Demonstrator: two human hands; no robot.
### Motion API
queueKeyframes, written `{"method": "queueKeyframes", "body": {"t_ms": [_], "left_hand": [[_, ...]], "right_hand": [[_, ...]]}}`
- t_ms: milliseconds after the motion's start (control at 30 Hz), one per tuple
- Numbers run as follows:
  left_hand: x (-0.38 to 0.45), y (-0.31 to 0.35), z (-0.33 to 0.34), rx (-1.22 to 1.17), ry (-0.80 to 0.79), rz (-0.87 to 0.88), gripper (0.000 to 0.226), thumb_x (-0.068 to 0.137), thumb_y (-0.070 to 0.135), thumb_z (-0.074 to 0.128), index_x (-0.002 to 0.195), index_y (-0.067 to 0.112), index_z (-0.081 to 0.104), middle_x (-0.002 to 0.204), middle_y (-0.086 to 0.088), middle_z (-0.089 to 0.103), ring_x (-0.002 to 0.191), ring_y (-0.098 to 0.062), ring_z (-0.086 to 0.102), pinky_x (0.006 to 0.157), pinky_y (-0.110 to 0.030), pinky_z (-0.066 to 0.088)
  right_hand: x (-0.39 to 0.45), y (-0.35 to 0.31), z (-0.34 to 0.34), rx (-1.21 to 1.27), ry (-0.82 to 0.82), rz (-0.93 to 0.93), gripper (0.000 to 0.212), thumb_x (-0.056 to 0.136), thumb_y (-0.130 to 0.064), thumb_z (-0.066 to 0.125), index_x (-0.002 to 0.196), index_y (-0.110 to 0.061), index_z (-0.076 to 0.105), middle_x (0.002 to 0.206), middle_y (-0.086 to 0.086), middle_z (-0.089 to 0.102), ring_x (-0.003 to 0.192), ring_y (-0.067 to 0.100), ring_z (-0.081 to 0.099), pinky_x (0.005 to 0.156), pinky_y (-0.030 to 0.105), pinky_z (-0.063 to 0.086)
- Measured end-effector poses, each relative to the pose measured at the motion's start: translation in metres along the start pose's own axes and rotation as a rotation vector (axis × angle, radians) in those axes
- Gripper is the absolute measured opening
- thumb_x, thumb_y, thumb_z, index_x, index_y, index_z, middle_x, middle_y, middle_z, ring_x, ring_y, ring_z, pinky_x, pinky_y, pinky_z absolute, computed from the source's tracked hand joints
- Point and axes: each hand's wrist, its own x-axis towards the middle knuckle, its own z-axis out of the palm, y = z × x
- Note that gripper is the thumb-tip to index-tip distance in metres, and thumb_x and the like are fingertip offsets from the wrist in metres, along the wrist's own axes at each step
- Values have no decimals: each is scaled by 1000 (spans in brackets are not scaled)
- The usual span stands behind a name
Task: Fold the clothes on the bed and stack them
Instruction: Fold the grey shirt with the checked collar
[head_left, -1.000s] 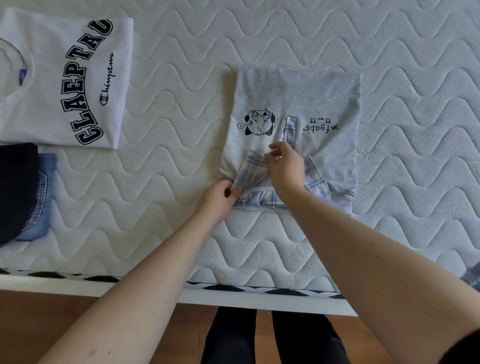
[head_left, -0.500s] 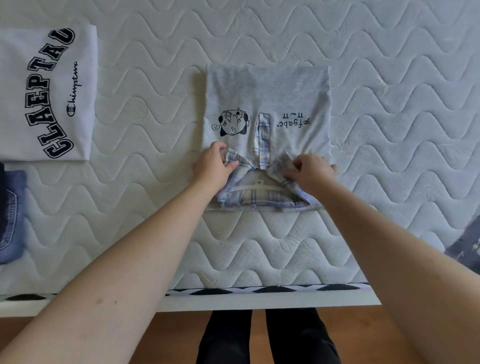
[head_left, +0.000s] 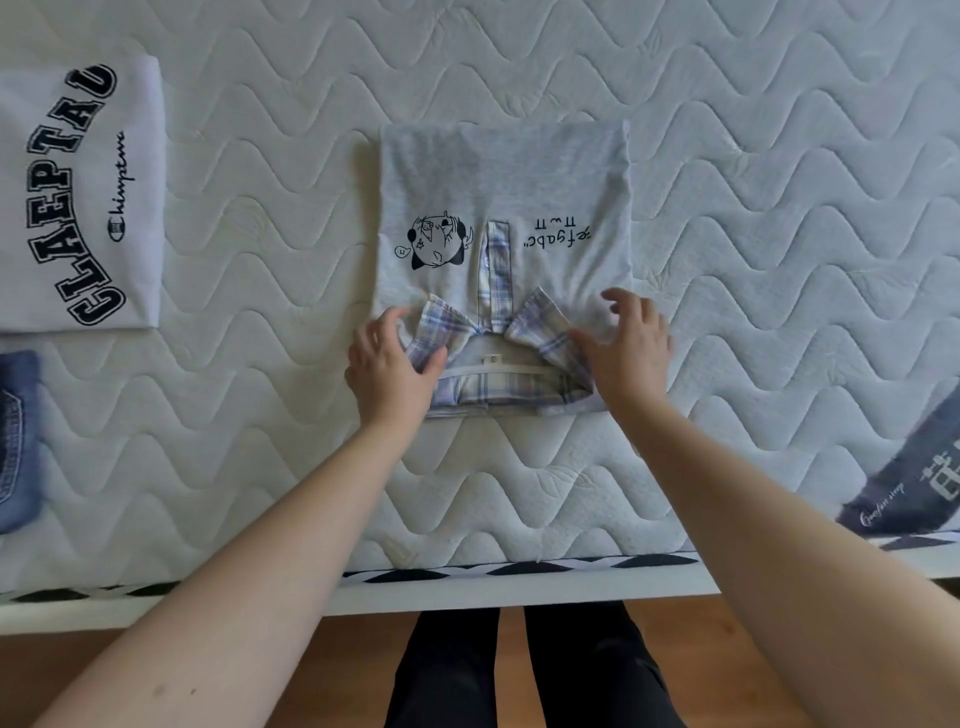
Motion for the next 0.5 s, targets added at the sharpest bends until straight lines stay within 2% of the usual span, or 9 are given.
{"method": "queueKeyframes", "body": {"t_ms": [133,200,233,300,367,433,500], "left_hand": [[-4,-22,3,13,-23,-322,82,73,49,77,139,17,41,138,-15,42,127,-34,41,96,-49,38],[3,-35,5,-28,-86,-436,82,67,54,81,130,13,46,131,-11,51,121,-33,49,96,-48,42],[7,-40,5,-84,-135,-470,78,65,53,83,123,12,50,124,-8,58,115,-30,56,95,-46,46],[15,-46,5,-270,-269,-514,65,65,44,87,111,8,59,109,-5,68,101,-26,65,93,-46,51],[19,-49,3,-366,-367,-534,53,66,32,89,106,7,65,104,-7,71,98,-26,67,94,-46,52],[18,-49,1,-393,-399,-522,56,67,27,89,112,6,64,112,-6,69,102,-24,65,95,-42,51],[14,-47,-1,-404,-365,-488,59,68,25,88,116,8,58,115,-3,65,100,-20,62,85,-32,49]], "right_hand": [[9,15,-5,17,-106,197,87,77,-48,76,147,-23,32,148,8,33,137,28,31,112,39,24],[20,16,-6,-4,-188,212,94,74,-50,78,147,-15,31,146,14,35,135,31,33,111,38,26],[25,15,-7,-8,-227,224,93,73,-51,79,144,-13,33,143,15,39,131,32,39,106,39,32],[33,14,-12,6,-320,279,84,70,-54,81,132,-11,42,129,10,54,108,27,56,82,36,45],[36,12,-17,-53,-425,286,66,70,-57,79,111,-13,51,109,7,63,78,15,55,60,30,42],[34,12,-19,-91,-465,283,61,69,-59,79,100,-16,49,95,2,61,70,13,50,57,30,40],[27,10,-19,51,-469,330,63,66,-60,81,100,-19,49,90,-3,58,75,12,54,60,28,43]]}}
